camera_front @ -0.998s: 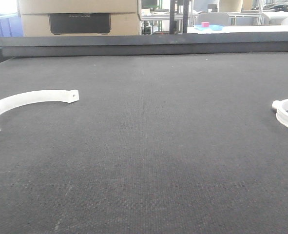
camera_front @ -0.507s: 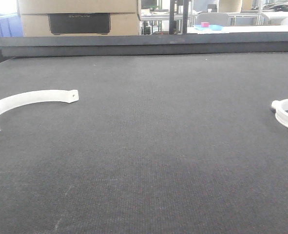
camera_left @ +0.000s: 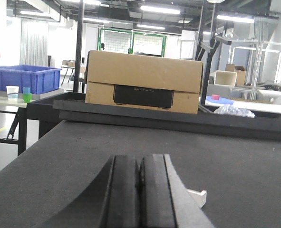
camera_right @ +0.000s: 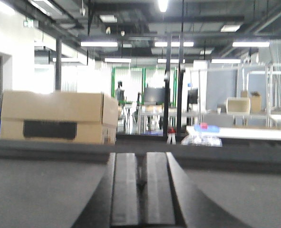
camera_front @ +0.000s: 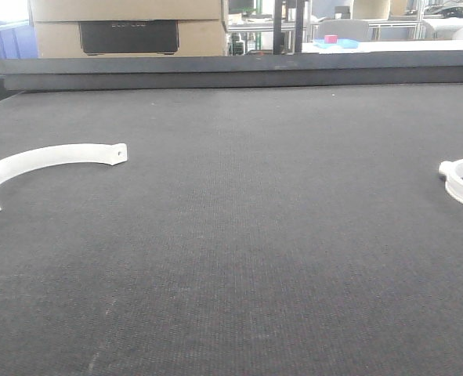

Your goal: Grab PVC pipe and place in blue bin

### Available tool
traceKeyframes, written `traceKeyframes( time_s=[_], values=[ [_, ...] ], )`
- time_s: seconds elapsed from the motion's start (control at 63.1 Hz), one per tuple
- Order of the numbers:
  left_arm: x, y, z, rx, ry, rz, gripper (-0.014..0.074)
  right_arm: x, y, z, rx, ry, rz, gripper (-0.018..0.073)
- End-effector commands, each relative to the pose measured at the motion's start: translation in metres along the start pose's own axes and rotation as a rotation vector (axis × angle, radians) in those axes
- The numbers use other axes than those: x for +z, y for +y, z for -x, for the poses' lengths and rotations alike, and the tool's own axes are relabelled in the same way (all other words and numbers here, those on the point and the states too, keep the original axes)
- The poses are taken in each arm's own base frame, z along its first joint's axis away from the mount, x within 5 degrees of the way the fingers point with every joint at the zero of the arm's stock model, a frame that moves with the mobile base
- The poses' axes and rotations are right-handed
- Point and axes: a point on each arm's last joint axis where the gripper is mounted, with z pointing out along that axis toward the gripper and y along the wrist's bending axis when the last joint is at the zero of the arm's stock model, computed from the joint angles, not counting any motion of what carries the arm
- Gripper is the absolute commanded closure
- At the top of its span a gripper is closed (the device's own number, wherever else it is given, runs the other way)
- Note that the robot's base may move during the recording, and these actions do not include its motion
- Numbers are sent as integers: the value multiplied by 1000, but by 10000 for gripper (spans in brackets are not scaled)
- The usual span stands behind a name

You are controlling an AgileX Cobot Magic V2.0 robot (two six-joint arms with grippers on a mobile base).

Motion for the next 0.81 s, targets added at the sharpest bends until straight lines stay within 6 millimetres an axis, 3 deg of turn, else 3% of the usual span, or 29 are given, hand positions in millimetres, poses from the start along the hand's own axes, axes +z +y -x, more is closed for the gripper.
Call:
traceKeyframes(
  time_s=[0.0,0.19,0.364,0.618,0.792],
  values=[
    [-1,-1,23,-30,-89,0,707,2,1,30,-48,-71,-3,727],
    [6,-6,70,-29,-136,-9,707,18,2,72,-107,-80,-4,727],
    [32,-11,103,5,63,-12,707,50,3,91,-107,96,6,727],
    [86,-15,128,47,404,0,707,99,3,87,-105,428,23,727],
    [131,-15,119,46,693,11,707,130,3,60,-94,696,35,727]
  ],
)
